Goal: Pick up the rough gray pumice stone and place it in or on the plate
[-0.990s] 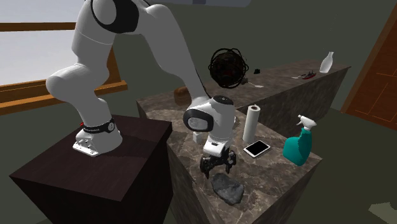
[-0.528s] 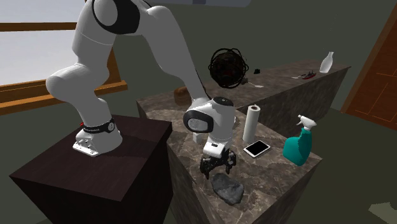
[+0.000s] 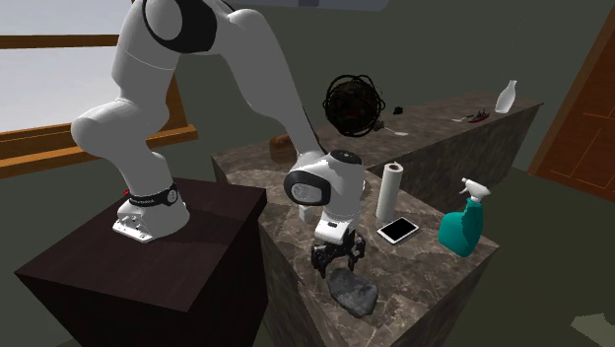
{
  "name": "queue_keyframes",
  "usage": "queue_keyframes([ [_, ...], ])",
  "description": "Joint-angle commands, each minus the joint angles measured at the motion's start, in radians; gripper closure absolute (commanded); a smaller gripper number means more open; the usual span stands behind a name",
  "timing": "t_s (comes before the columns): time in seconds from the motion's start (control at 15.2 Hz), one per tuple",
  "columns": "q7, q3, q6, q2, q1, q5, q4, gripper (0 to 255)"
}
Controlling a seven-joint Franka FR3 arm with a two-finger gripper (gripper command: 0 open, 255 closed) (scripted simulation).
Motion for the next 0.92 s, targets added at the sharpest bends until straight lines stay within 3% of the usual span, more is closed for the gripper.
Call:
queue_keyframes([
  [0.0, 0.000, -0.001, 0.001, 0.001, -0.001, 0.000, 0.000, 255],
  [0.86, 0.009, -0.032, -0.114, -0.153, 0.024, -0.028, -0.038, 255],
])
